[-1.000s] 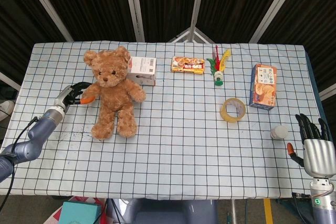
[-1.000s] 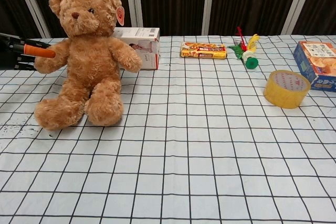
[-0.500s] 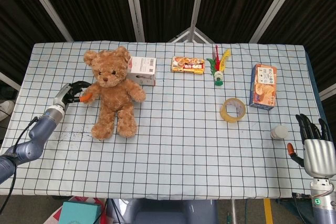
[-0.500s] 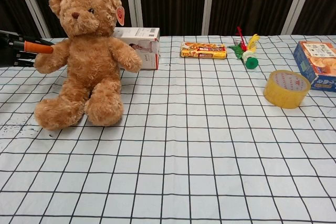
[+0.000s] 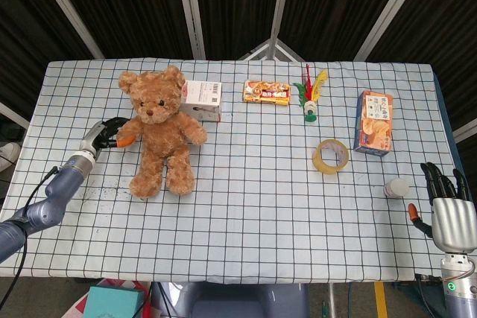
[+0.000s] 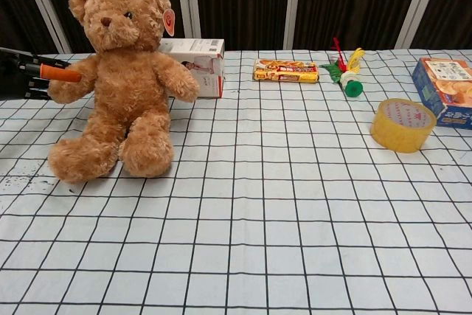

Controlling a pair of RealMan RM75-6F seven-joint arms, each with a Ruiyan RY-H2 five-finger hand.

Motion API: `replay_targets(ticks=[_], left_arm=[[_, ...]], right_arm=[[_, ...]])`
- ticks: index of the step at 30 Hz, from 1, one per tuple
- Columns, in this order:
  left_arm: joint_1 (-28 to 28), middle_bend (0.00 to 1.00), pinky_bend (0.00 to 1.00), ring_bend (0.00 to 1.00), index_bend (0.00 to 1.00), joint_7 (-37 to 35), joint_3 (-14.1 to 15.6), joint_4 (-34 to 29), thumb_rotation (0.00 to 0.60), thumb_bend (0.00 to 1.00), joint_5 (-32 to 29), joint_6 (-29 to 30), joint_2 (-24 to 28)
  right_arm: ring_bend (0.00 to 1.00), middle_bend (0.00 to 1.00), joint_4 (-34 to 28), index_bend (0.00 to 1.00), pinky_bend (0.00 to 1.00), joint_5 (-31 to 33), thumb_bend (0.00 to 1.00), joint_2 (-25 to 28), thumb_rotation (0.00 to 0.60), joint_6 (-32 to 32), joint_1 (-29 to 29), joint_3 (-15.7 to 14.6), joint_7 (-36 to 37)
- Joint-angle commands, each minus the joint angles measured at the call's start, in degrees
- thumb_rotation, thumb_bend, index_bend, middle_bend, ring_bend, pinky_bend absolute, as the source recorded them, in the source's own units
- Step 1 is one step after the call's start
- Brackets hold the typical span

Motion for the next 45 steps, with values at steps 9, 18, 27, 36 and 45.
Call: replay_targets(ticks=[9,18,27,36,45], left_arm=[[-0.42,0.46,0.10,0.04,0.43,4.08,0.95,0.89,0.600,0.58,-3.78,3.78,-1.19],[-1.52,0.45,0.10,0.04,0.42,7.09,1.14,-0.14,0.600,0.58,-8.99,5.47,-0.84],[-2.28,0.45,0.10,0.04,0.41,10.28,1.88,-2.22,0.600,0.58,-10.58,5.78,0.40],[-2.57,0.44,0.10,0.04,0.40,12.96,4.54,-0.61,0.600,0.58,-13.70,4.94,-0.52],[-3.44,0.44,0.10,0.04,0.40,14.73,2.44,-4.84,0.600,0.58,-13.40,8.07,1.29]], right_arm=[[0.22,0.12,-0.44,0.08,0.06,0.24,0.37,0.24,0.600,-0.56,-0.02,-0.19,0.60],[0.22,0.12,-0.47,0.08,0.06,0.36,0.37,0.31,0.600,-0.58,-0.04,-0.16,0.55],[0.22,0.12,-0.52,0.08,0.06,0.43,0.37,0.32,0.600,-0.88,0.05,-0.24,0.38],[0.22,0.12,-0.56,0.09,0.06,0.25,0.37,0.35,0.600,-0.74,0.04,-0.26,0.43],[0.22,0.12,-0.70,0.09,0.06,0.32,0.37,0.35,0.600,-0.78,0.05,-0.27,0.14]])
